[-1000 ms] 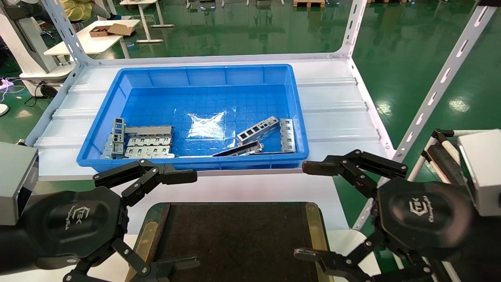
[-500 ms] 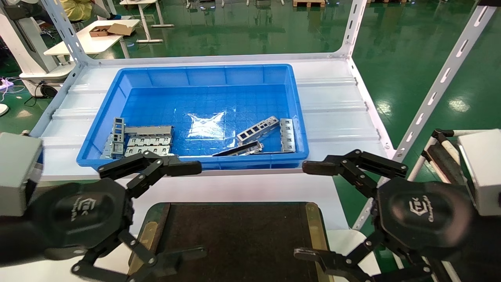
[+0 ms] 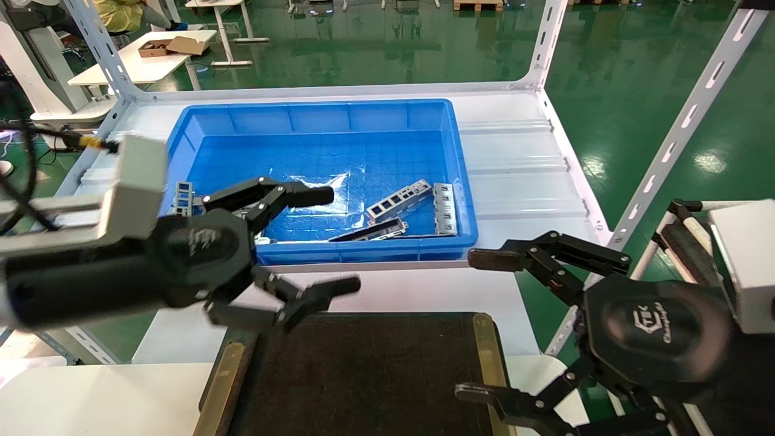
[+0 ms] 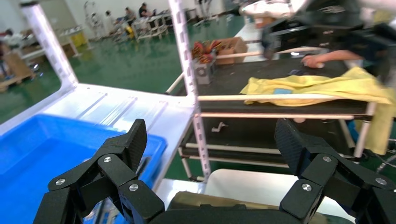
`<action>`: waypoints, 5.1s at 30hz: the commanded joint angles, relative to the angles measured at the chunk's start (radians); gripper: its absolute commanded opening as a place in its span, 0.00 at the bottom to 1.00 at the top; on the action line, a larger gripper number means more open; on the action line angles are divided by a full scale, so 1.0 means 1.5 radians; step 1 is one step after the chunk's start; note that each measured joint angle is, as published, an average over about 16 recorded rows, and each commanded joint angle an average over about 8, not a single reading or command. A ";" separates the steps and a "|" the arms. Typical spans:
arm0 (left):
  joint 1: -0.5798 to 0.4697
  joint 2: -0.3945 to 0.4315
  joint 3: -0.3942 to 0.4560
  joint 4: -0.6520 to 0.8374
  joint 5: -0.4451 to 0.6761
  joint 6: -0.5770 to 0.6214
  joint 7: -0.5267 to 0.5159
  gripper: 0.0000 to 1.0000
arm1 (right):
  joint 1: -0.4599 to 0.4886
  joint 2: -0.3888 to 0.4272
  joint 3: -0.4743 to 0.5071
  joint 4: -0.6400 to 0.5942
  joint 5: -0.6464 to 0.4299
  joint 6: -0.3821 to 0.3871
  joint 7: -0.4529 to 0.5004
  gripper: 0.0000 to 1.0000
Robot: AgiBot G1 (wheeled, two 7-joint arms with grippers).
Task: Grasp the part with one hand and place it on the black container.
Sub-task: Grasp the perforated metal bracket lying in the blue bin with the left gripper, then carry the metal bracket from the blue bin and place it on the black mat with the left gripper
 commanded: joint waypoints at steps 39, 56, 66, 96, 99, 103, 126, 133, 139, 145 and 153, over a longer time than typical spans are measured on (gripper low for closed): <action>-0.215 0.354 0.125 0.539 0.236 -0.242 0.090 1.00 | 0.000 0.000 0.000 0.000 0.000 0.000 0.000 1.00; -0.240 0.406 0.149 0.653 0.222 -0.294 0.147 1.00 | 0.000 0.000 0.000 0.000 0.000 0.000 0.000 1.00; -0.233 0.409 0.193 0.640 0.203 -0.336 0.118 0.24 | 0.000 0.000 0.000 0.000 0.000 0.000 0.000 0.29; -0.223 0.407 0.323 0.613 0.116 -0.421 0.063 0.00 | 0.000 0.000 0.000 0.000 0.000 0.000 0.000 0.00; -0.224 0.407 0.332 0.614 0.107 -0.424 0.063 0.00 | 0.000 0.000 0.000 0.000 0.000 0.000 0.000 0.00; -0.224 0.406 0.342 0.614 0.095 -0.428 0.062 0.00 | 0.000 0.000 0.000 0.000 0.000 0.000 0.000 0.00; -0.259 0.374 0.321 0.609 -0.029 -0.338 0.125 0.00 | 0.000 0.000 -0.001 0.000 0.000 0.000 0.000 0.00; -0.256 0.321 0.296 0.581 -0.069 -0.227 0.146 0.00 | 0.000 0.000 -0.001 0.000 0.000 0.000 0.000 0.00; -0.227 0.260 0.293 0.508 -0.085 -0.148 0.135 0.00 | 0.000 0.000 -0.001 0.000 0.000 0.000 0.000 0.00; -0.161 0.188 0.295 0.370 -0.102 -0.113 0.093 0.00 | 0.000 0.000 -0.001 0.000 0.000 0.000 0.000 0.00; -0.019 0.087 0.304 0.121 -0.116 -0.197 0.012 0.00 | 0.000 0.000 -0.001 0.000 0.000 0.000 0.000 0.00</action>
